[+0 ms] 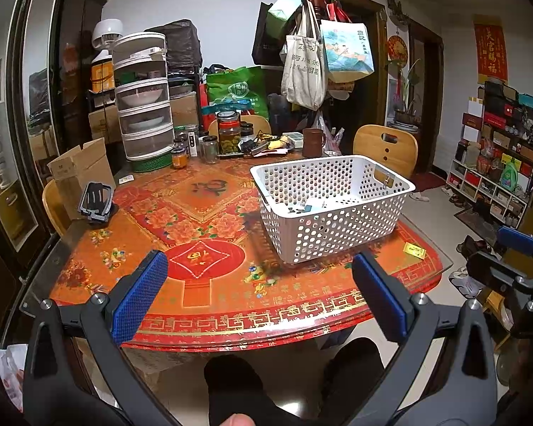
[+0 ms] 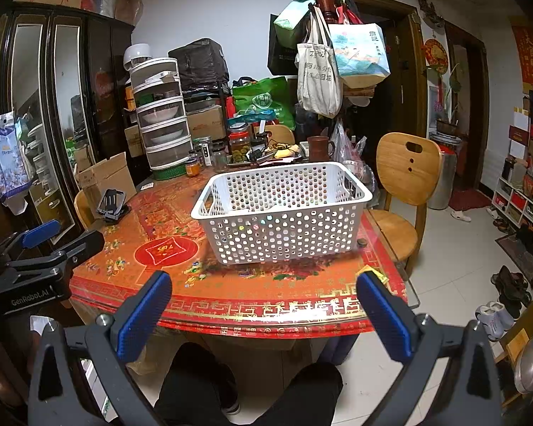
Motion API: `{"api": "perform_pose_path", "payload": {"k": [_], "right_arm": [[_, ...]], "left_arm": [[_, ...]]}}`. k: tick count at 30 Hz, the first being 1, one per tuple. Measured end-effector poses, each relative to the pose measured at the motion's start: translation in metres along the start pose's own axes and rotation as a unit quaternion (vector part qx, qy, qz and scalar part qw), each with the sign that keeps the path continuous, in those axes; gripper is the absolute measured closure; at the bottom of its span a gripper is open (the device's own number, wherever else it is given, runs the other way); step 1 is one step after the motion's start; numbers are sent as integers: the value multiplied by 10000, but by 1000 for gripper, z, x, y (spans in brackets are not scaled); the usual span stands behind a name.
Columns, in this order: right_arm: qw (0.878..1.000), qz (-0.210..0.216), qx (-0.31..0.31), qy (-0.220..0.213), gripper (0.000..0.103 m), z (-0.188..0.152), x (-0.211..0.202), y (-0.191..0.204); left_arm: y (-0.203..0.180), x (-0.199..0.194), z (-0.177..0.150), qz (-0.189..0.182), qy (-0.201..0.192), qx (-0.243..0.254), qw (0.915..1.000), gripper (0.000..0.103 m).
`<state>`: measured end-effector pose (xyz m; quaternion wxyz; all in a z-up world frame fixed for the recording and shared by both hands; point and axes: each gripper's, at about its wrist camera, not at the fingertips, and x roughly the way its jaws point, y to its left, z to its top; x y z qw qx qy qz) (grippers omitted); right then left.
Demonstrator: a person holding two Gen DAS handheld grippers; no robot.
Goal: Organize rigid objects
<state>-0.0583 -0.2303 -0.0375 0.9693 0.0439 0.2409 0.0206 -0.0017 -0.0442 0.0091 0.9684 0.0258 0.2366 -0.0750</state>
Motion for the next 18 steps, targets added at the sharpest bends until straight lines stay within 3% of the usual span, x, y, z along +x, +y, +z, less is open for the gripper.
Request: {"api": "perform_pose_path", "payload": {"k": [18], "right_arm": [[10000, 5, -3, -2, 0, -1, 0, 1]], "left_arm": [[3, 1, -3, -36, 43, 23, 10000, 1]]}}
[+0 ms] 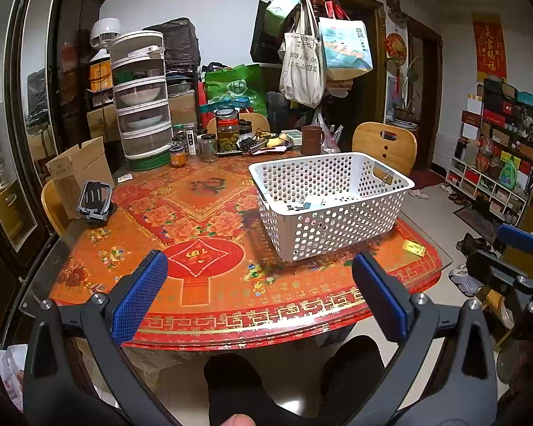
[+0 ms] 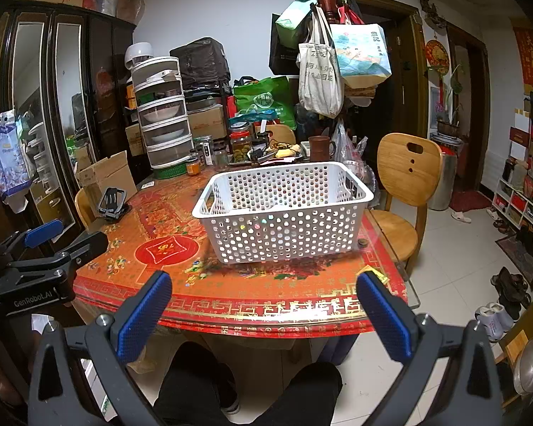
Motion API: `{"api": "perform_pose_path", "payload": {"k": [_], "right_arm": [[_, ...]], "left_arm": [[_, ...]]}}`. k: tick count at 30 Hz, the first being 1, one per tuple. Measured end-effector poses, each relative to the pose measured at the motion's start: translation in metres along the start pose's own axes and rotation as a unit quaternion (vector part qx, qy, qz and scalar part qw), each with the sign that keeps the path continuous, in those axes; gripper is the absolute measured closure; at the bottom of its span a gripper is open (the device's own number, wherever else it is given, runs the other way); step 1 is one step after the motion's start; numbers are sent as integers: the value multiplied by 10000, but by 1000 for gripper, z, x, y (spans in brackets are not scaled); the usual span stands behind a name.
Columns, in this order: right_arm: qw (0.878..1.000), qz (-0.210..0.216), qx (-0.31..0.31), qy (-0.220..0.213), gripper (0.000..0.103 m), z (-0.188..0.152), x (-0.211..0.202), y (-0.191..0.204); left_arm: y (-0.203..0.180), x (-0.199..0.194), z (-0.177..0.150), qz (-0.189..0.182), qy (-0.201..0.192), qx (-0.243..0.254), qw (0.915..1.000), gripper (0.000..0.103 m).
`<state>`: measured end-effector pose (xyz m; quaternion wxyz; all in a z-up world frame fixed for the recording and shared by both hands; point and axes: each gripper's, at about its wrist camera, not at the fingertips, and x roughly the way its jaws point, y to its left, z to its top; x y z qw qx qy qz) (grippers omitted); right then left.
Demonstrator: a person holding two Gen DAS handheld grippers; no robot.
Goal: Organize rigid objects
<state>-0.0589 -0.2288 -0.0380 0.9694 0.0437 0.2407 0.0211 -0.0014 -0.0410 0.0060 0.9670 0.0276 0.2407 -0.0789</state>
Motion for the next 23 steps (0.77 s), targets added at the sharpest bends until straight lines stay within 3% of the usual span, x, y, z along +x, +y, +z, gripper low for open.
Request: {"api": "perform_pose_path", "payload": {"k": [23], "right_arm": [[10000, -5, 2, 6, 0, 0, 0, 1]], "left_arm": [[6, 3, -8, -75, 46, -11, 10000, 1]]}}
